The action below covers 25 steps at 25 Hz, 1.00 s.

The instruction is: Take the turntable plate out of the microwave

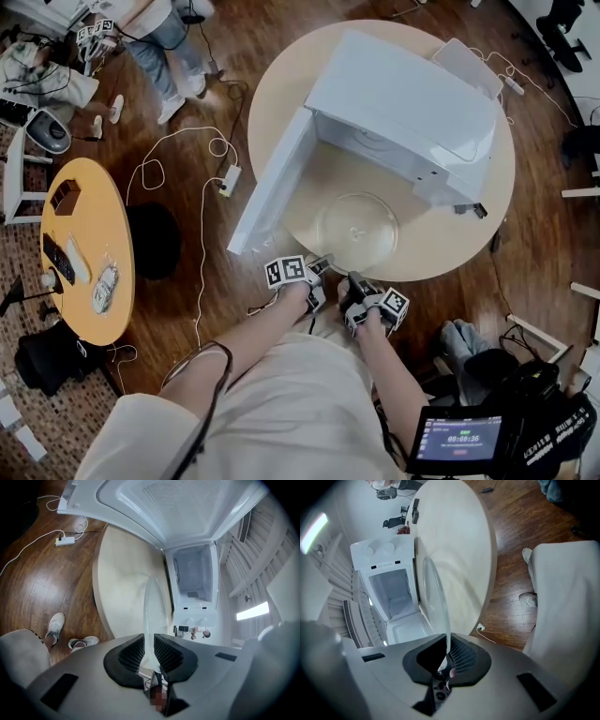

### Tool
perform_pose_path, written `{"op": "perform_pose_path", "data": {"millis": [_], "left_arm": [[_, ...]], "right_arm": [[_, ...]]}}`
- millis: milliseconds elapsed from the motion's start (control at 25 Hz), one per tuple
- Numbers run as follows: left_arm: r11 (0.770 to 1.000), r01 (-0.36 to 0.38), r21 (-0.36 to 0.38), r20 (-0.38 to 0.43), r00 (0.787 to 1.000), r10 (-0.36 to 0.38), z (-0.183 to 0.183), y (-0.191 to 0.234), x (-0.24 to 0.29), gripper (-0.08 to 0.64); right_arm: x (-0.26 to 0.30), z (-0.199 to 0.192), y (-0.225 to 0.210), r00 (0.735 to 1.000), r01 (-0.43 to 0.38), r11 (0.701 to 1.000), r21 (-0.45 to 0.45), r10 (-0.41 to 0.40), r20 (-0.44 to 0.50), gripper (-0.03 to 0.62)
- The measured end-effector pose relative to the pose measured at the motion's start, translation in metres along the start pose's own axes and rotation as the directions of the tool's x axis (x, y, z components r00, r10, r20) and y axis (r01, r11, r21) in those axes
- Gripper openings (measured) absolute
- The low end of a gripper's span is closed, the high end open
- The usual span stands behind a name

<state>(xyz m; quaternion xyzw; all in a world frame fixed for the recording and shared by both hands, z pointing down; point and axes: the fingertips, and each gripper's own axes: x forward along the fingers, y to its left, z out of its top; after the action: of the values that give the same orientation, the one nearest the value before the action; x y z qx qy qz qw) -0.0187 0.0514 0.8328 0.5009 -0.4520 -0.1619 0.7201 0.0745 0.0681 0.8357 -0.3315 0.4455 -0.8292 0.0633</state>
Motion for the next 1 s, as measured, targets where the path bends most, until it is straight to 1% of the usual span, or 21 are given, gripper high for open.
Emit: {"op": "perform_pose_path", "data": {"millis": [200,320,480,640,800,1000], "left_arm": [[0.997,-0.025,0.072,-0.014,1.0,0.026,0.0,-0.001,-0.003,0.048],[0.992,-0.04,0.123,-0.013,0.999,0.042,0.002,0.001,-0.008,0.049],[0.978,-0.067,0.197,-0.01,0.998,0.07,0.002,0.004,-0.013,0.072],[0.966,-0.099,0.24,-0.009,0.995,0.104,0.003,0.007,-0.018,0.072],[0.946,-0.132,0.297,-0.009,0.99,0.141,0.005,0.008,-0.023,0.072],[0.929,-0.157,0.335,-0.019,0.985,0.173,0.004,0.013,-0.033,0.072]], "right_arm": [[0.001,-0.002,0.0,1.0,-0.007,1.0,0.002,0.007,-0.004,0.028],[0.002,-0.003,0.0,1.0,-0.004,1.0,-0.002,0.004,0.0,0.028],[0.003,0.0,0.001,1.0,-0.002,1.0,-0.011,0.002,0.006,0.028],[0.005,0.0,-0.002,1.0,0.001,1.0,-0.01,-0.001,0.004,0.028],[0.007,0.001,-0.003,1.0,0.002,1.0,-0.016,-0.002,0.006,0.028],[0.011,0.005,-0.006,1.0,0.014,1.0,-0.025,-0.013,0.015,0.028]]}}
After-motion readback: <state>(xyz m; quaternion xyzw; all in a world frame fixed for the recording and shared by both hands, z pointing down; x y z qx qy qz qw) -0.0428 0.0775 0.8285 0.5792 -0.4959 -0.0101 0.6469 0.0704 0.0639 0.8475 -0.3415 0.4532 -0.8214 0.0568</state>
